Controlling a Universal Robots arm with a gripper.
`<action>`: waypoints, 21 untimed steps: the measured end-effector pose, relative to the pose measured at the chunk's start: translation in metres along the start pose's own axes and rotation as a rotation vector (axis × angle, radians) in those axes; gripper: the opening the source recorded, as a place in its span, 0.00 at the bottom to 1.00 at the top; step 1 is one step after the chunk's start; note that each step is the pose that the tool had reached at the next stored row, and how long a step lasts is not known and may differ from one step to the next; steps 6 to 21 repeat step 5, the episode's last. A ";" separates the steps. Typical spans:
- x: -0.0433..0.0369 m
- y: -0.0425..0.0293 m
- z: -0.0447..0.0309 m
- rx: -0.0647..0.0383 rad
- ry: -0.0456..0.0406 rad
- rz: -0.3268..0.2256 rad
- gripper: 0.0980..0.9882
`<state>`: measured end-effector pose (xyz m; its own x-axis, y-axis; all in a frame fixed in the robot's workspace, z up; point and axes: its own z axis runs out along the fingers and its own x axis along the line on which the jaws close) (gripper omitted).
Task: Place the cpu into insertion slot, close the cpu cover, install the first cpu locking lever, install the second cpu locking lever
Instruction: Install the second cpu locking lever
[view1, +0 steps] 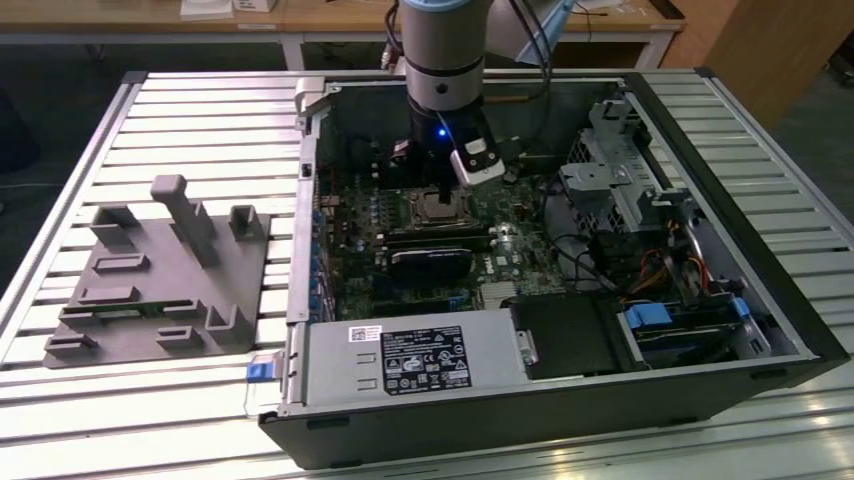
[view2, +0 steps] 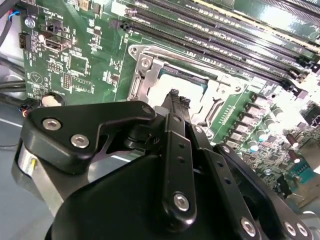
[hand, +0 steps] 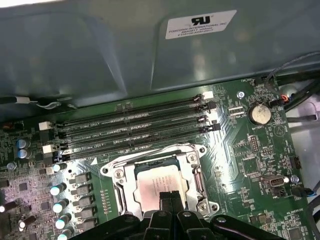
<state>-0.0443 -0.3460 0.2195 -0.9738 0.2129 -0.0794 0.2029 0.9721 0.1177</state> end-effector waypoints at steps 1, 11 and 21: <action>0.0000 0.0000 0.0000 0.000 0.0000 0.000 0.01; 0.0001 0.0005 0.0000 0.000 0.0000 0.000 0.01; 0.0001 0.0005 0.0000 0.000 0.0000 0.000 0.01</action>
